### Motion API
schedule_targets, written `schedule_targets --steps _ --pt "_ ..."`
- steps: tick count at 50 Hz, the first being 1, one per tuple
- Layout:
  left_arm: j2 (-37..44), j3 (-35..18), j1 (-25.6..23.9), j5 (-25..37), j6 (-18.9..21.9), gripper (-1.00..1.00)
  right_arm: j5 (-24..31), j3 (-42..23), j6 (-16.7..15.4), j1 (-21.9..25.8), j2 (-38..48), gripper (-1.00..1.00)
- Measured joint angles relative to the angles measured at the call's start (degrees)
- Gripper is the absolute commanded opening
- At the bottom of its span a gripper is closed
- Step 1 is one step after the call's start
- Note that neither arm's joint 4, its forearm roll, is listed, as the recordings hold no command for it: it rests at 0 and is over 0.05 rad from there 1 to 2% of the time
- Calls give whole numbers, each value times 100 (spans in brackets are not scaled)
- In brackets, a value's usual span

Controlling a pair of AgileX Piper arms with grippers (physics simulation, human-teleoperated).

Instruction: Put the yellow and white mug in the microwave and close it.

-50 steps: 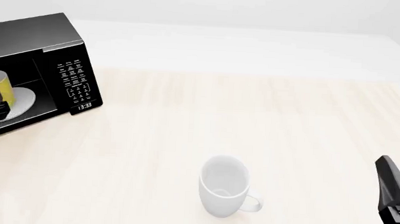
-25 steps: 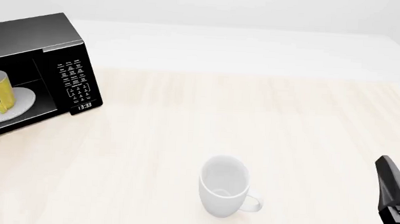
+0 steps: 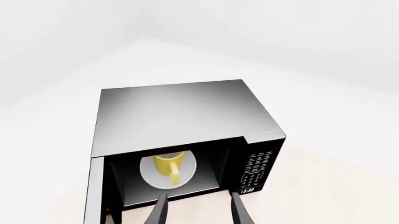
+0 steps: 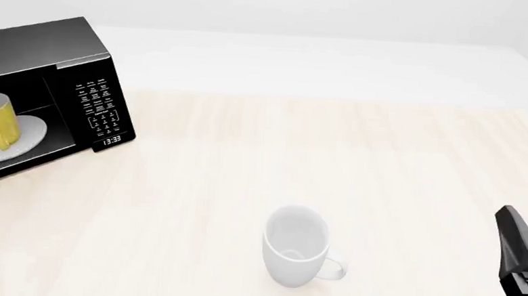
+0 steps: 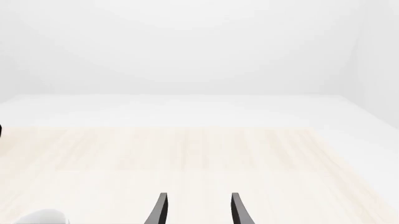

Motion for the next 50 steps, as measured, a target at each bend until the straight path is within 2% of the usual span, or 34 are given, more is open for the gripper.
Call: schedule_targets --steps 10,27,50 --pt "-394 -362 155 574 2 100 0 0 0 0 0 100" --pt "-641 -845 599 1179 -68 100 0 0 0 0 0 100" --pt "-767 -1177 1027 1558 -159 100 0 0 0 0 0 100"
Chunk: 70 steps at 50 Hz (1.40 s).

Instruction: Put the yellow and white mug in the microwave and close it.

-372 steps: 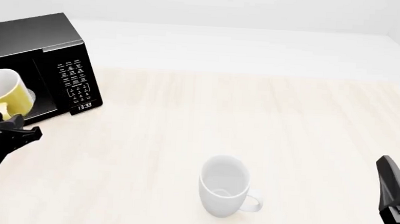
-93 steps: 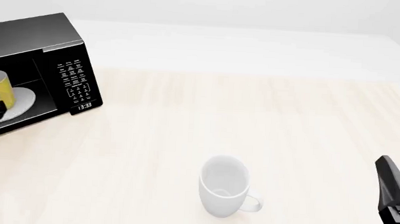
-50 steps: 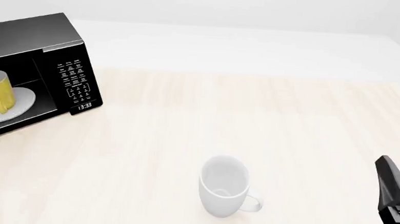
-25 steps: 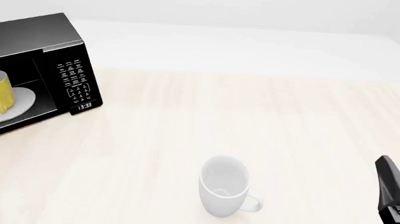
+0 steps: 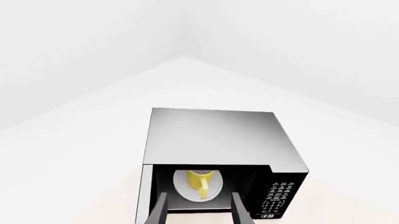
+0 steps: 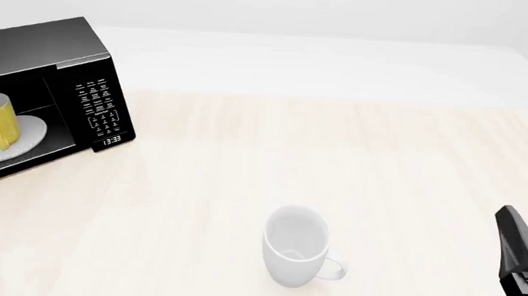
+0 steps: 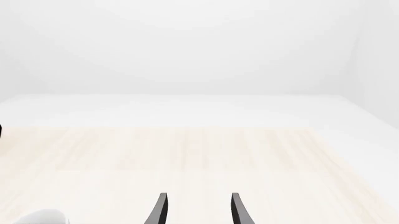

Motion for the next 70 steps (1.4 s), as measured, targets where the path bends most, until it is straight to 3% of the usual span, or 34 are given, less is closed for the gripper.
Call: schedule_targets --steps 23,70 --pt "68 -73 485 33 -195 100 -2 0 0 2 4 100" --pt "922 1 2258 -435 -431 100 -12 1 -5 14 21 100"
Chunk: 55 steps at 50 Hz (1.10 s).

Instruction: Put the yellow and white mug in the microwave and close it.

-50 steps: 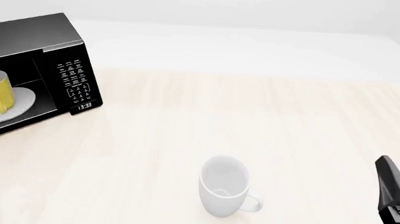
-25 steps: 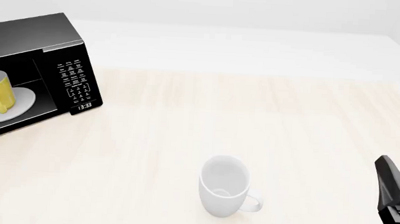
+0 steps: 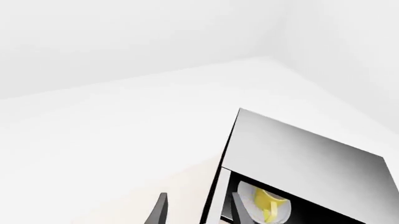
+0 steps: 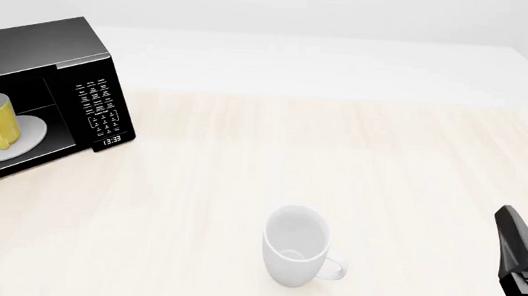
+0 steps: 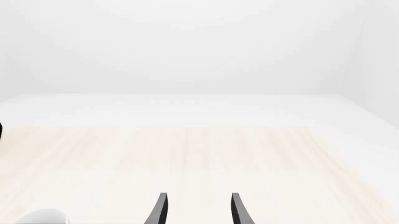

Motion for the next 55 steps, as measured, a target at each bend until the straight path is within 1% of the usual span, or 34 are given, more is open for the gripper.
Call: schedule_targets --steps 13,36,46,55 --pt "382 -96 495 -98 166 100 -1 0 0 1 2 100" --pt "1090 -229 1304 -186 743 100 -4 0 -1 4 6 100" --pt "1395 -257 1620 -226 826 100 -4 0 -1 4 8 100" --pt "1604 -165 1735 -252 868 100 -5 0 -1 4 8 100"
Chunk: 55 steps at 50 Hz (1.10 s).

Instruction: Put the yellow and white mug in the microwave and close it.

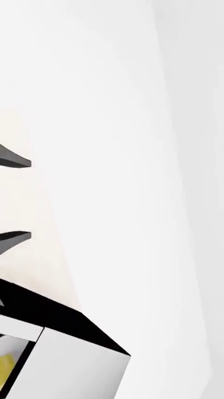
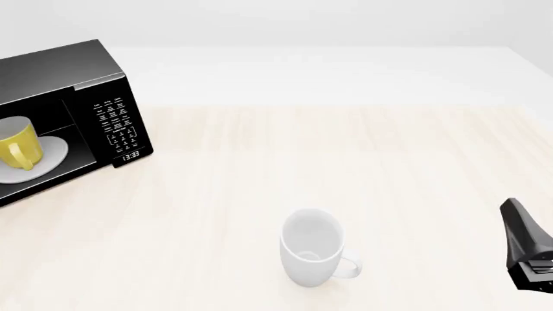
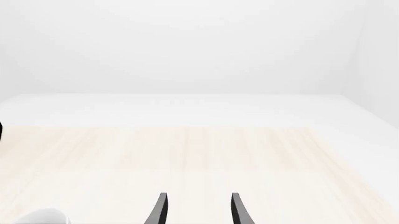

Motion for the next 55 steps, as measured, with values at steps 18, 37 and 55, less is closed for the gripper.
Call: schedule_targets --steps 18,37,55 --pt "216 318 62 -117 122 100 -1 0 0 0 1 100" --pt "340 706 -370 -155 -24 100 -1 0 0 0 1 100" --pt "271 1019 -1028 -177 -398 100 -1 0 0 0 1 100"
